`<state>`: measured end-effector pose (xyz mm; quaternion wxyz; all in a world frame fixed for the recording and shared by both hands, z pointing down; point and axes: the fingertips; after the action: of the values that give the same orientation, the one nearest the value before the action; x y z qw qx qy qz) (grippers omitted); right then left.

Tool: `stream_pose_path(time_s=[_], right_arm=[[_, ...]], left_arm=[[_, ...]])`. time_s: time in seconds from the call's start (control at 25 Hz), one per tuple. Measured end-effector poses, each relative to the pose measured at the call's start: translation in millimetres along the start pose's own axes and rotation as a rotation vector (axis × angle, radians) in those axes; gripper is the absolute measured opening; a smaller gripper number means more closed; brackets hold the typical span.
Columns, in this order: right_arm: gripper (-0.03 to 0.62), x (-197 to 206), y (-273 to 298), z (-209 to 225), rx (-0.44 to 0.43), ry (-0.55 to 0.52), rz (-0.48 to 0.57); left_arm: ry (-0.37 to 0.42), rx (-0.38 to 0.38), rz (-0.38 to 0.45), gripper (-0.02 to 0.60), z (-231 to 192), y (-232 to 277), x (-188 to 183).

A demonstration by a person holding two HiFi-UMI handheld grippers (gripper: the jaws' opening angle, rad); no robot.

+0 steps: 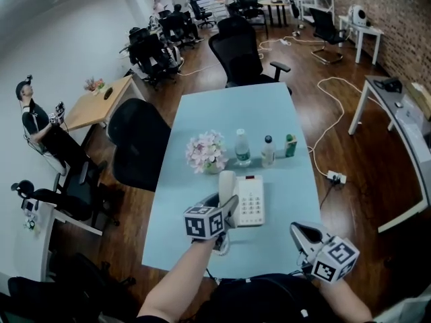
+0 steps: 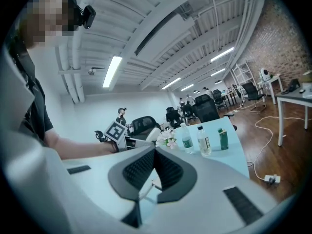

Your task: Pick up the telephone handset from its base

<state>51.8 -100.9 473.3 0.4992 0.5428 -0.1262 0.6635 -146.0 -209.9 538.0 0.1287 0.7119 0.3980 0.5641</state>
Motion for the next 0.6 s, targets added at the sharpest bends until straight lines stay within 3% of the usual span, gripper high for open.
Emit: stream_pose_path(time_s=[0.16, 0.6], right_arm=[[0.018, 1, 6, -6, -0.025, -0.024, -0.019], [0.018, 5, 25, -30, -0.122, -0.084, -0.082]], left_arm=[[-0.020, 0.074, 0.101, 0.224, 21, -46, -5], [-0.126, 0.187, 0.351, 0.222, 50, -173, 19]])
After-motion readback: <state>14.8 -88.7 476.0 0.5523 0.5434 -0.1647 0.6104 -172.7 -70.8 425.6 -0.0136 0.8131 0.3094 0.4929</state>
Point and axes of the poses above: the fingertips, and each gripper's own axes: y forward along the fingers, z to its right, x out of its underside, and after that the axes turned 11 degrees about -z, right-handed
